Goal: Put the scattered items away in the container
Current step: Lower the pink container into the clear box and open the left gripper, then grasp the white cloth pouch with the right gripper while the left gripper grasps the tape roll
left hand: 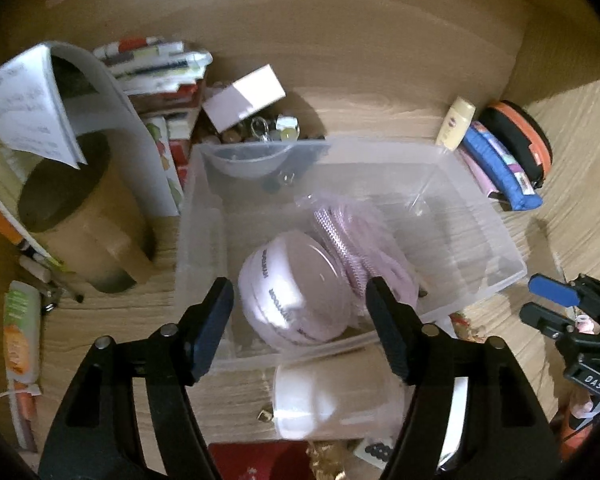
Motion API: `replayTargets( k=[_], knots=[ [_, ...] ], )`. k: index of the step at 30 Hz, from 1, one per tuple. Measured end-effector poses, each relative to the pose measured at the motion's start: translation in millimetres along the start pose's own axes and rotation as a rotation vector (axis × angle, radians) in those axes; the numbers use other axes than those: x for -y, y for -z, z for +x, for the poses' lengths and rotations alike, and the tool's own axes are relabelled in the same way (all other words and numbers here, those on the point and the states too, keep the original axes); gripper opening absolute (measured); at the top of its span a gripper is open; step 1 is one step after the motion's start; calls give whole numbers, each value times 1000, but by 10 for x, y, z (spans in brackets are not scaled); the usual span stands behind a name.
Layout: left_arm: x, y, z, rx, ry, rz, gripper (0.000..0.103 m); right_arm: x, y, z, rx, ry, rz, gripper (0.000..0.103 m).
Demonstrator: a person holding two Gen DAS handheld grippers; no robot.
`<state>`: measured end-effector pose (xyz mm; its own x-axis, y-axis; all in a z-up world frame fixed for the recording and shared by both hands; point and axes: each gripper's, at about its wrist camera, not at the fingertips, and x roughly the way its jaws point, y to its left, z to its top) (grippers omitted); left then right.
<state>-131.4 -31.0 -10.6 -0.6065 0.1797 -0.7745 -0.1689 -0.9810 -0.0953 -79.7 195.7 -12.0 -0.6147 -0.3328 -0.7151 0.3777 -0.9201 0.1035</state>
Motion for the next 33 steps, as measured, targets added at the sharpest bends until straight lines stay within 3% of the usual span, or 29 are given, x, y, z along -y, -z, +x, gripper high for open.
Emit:
replayTargets(
  k=[7, 11, 20, 26, 31, 33],
  knots=[
    [-59, 72, -338, 71, -27, 3, 83, -74, 29, -97, 13, -2, -4, 48],
    [-132, 174, -461, 82, -47, -5, 84, -139, 73, -163, 21, -3, -13, 51],
    [-157, 438, -444, 39, -44, -15, 87, -271, 177, -156, -8, -31, -10, 56],
    [-74, 568, -339, -4, -20, -24, 87, -557, 161, -40, -37, -89, -77, 56],
    [-125, 649, -395, 14, -32, -38, 87, -788, 114, 219, -97, -122, -143, 56],
    [-180, 688, -427, 16, -40, -44, 87, -844, 99, 328, -112, -114, -178, 61]
  ],
)
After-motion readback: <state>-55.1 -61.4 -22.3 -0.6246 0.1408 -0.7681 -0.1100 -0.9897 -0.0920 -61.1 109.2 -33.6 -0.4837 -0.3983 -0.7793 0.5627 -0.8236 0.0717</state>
